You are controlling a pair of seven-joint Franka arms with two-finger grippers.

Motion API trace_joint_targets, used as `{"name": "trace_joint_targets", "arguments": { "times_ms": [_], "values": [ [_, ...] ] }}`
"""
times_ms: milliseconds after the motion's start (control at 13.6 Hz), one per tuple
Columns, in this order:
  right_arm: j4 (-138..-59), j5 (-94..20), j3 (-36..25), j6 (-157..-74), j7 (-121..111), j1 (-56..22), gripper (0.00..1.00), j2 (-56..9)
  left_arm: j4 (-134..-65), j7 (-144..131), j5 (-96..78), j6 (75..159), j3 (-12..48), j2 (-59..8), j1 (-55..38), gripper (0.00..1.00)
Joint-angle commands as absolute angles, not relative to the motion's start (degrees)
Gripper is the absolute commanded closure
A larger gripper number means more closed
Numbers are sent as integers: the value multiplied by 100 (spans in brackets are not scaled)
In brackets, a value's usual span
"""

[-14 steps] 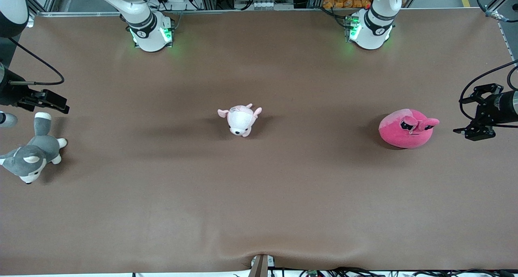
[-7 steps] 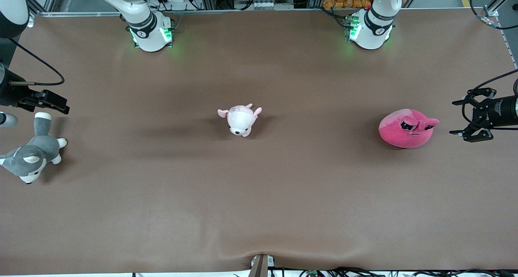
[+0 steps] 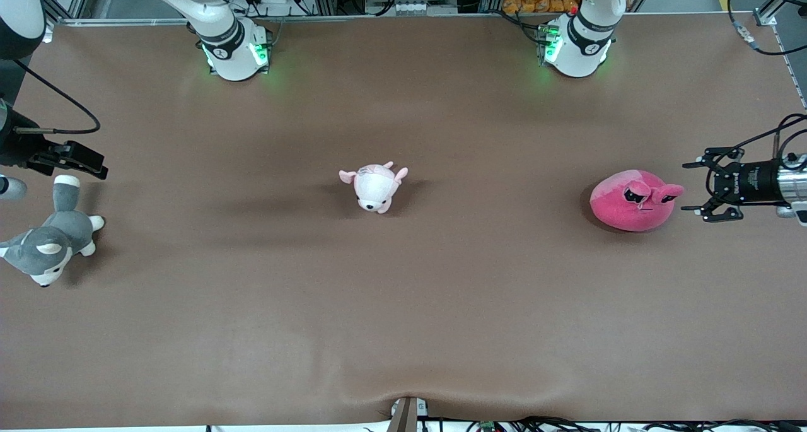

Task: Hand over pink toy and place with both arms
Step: 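Move the left gripper down to the pink plush and close on it, then carry the pink plush toward the middle while the right gripper approaches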

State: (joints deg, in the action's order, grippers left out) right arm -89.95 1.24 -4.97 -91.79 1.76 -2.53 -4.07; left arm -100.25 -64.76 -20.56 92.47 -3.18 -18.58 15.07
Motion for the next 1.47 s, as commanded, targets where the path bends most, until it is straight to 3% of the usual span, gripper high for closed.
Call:
{"name": "trace_joint_targets", "arguments": {
  "times_ms": [0,147,367,514,661,808,1395],
  "values": [
    [-9009,123,-483,-9220,237,-255,0,-396,-10151,-6390,-2241,9447,-299,-1941,1556,7],
    [-9009,123,-492,-9228,237,-246,0,-404,-10169,-6250,-2241,9544,-299,-2100,1582,14],
    [-9009,123,-492,-9220,229,-255,0,-431,-10169,-6003,-2338,9554,-299,-2241,1687,33],
    [-9009,123,-483,-9229,229,-246,0,-431,-10169,-5994,-2355,9536,-281,-2259,1679,65],
    [-9009,123,-492,-9272,229,-220,0,-431,-10178,-5977,-2373,9519,-281,-2267,1679,72],
    [-9009,123,-492,-9272,229,-211,0,-439,-10169,-5977,-2382,9519,-264,-2259,1653,97],
    [-9018,-158,-492,-9343,272,-255,0,-492,-10090,-6335,-3559,8895,-107,-1794,1565,100]
  ]
}}
